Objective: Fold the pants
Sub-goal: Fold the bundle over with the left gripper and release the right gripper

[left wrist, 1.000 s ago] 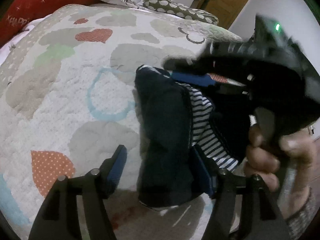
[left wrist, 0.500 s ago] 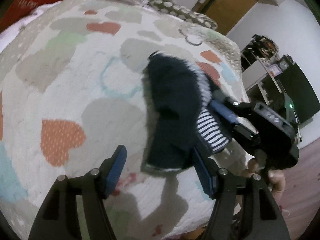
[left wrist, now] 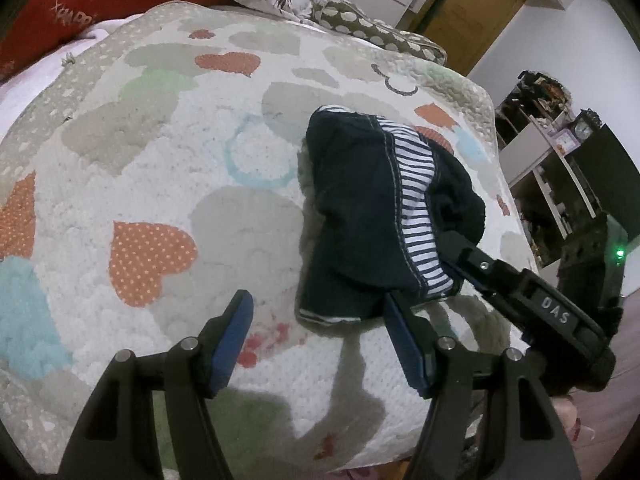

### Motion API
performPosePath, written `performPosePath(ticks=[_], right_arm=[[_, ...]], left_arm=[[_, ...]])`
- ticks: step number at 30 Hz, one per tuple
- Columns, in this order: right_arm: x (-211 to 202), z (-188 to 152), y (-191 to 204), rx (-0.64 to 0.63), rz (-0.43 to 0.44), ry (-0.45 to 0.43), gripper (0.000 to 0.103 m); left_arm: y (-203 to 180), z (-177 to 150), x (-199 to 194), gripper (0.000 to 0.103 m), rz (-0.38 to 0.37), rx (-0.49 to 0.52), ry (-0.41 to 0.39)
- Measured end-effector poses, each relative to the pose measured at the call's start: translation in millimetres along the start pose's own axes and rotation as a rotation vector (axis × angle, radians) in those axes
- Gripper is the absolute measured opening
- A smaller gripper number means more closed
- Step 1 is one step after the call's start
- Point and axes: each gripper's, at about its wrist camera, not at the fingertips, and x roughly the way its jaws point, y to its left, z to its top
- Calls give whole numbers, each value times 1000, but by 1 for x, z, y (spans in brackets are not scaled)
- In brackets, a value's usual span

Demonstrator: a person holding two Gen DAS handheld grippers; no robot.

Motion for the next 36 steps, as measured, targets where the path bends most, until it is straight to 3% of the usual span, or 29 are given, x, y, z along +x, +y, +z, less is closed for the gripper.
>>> performPosePath(ticks=[7,11,13,15,17,21,26,30,32,36], right_arm=[[-26,4,17,-100,-112,-69,28],[-49,0,15,-115,-203,-102,28],[-77,-4,12,-126,-278,-142,29],[-116,-11,3,-103,-358,-192,35],[-156,-20,-10,-54,-420,-254,47],[-209,-36,-37,52,-525,-324,49],[-217,-48,-45,91,-553,-313,49],[-203,-48,-39,68,-528,-284,49],[-192,-46,-36,51,-507,-268,49],[-159,-43,-31,34,-450,-216,49]], left_arm=[[-3,-1,-4,66,14,-5,1],[-24,7,-19,67,-13,61,-41],[-49,16,-23,72,-10,139,-84],[-72,21,-19,72,-29,198,-71],[-97,21,-19,72,-72,245,-73],[-131,6,-36,72,-93,358,-143],[-147,-7,-69,75,-39,457,-304],[-139,-11,-88,92,6,447,-409],[-127,-10,-95,102,21,417,-431],[-91,-2,-102,103,77,341,-404]])
